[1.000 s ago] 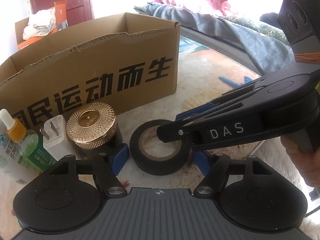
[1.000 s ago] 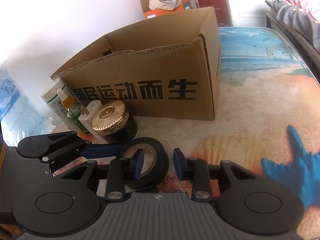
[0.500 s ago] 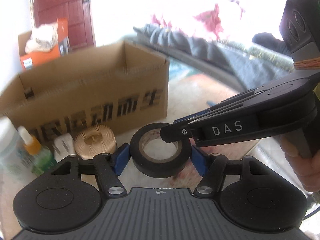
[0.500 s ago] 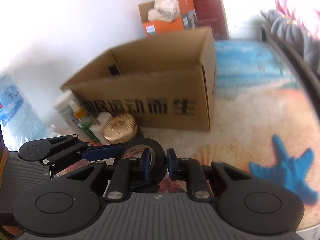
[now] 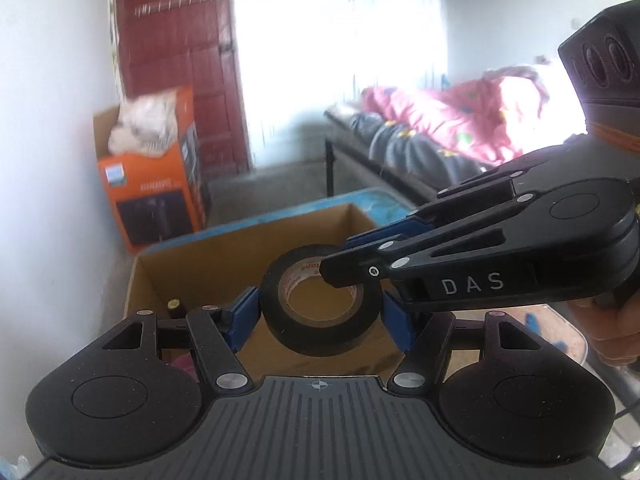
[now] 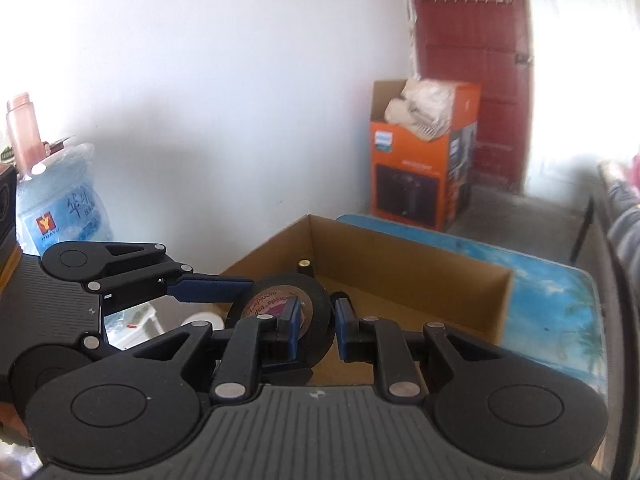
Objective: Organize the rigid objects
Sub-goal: 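Carry the tape roll with the right gripper into the box and release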
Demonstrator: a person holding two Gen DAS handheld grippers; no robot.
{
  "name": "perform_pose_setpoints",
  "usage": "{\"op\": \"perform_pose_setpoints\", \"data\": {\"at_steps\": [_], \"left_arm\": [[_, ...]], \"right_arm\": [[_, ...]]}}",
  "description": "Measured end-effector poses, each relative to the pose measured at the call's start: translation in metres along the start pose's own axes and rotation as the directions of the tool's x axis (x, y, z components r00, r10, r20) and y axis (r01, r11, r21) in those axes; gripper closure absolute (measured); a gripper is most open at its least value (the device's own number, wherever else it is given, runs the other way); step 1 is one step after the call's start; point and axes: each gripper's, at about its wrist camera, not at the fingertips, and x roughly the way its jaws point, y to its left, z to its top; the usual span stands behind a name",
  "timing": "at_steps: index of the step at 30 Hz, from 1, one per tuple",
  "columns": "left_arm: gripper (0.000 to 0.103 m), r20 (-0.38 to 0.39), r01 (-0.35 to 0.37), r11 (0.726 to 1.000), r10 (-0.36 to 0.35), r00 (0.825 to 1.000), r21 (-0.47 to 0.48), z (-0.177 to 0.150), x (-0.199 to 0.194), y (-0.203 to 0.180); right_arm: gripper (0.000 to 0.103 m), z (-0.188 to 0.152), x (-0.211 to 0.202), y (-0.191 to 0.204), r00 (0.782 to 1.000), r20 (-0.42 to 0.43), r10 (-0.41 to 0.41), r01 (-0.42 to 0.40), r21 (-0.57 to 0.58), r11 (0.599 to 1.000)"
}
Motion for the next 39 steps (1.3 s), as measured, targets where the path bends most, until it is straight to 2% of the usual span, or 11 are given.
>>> {"op": "perform_pose_setpoints", "data": {"at_steps": [3, 6, 11, 18, 20, 22, 27, 29, 31, 35, 39], "left_arm": [[0.037, -0.133, 0.019, 0.998, -0.027, 0.991, -0.055, 0.011, 0.037, 0.029], [0.037, -0.272, 0.030, 0.995, -0.055, 0.961, -0.095, 0.011, 0.079, 0.050], [0.037, -0.453, 0.037, 0.988, -0.101, 0.886, -0.149, 0.007, 0.138, 0.071], [0.037, -0.615, 0.034, 0.983, -0.141, 0.776, -0.182, -0.010, 0.183, 0.084], [0.037, -0.642, 0.036, 0.979, -0.158, 0.750, -0.199, -0.013, 0.189, 0.086], [0.037, -0.656, 0.039, 0.980, -0.161, 0.738, -0.197, -0.015, 0.190, 0.087], [0.030, -0.632, 0.042, 0.982, -0.152, 0.760, -0.185, -0.014, 0.181, 0.086], [0.023, -0.615, 0.045, 0.979, -0.159, 0.772, -0.197, -0.011, 0.173, 0.087], [0.023, -0.587, 0.047, 0.981, -0.151, 0.795, -0.190, -0.006, 0.160, 0.085], [0.021, -0.480, 0.066, 0.981, -0.148, 0.864, -0.184, 0.009, 0.121, 0.082], [0.018, -0.334, 0.112, 0.966, -0.188, 0.924, -0.233, 0.009, 0.063, 0.088]], "right_arm": [[0.083, 0.022, 0.046, -0.023, 0.991, -0.121, 0.052, -0.045, 0.065, 0.997], [0.083, 0.029, 0.096, -0.045, 0.965, -0.243, 0.096, -0.063, 0.141, 0.988], [0.083, 0.023, 0.161, -0.072, 0.904, -0.401, 0.146, -0.058, 0.225, 0.973], [0.084, 0.003, 0.210, -0.082, 0.827, -0.528, 0.192, -0.065, 0.250, 0.966], [0.084, 0.000, 0.216, -0.083, 0.815, -0.544, 0.202, -0.073, 0.250, 0.965], [0.083, -0.001, 0.218, -0.080, 0.806, -0.555, 0.206, -0.074, 0.250, 0.965], [0.082, -0.002, 0.218, -0.083, 0.803, -0.548, 0.235, -0.079, 0.293, 0.953], [0.082, 0.000, 0.211, -0.086, 0.812, -0.522, 0.260, -0.093, 0.324, 0.942], [0.081, 0.003, 0.199, -0.089, 0.835, -0.482, 0.264, -0.100, 0.340, 0.935], [0.081, 0.006, 0.148, -0.090, 0.900, -0.353, 0.255, -0.131, 0.340, 0.931], [0.081, 0.000, 0.085, -0.089, 0.941, -0.211, 0.266, -0.180, 0.356, 0.917]]}}
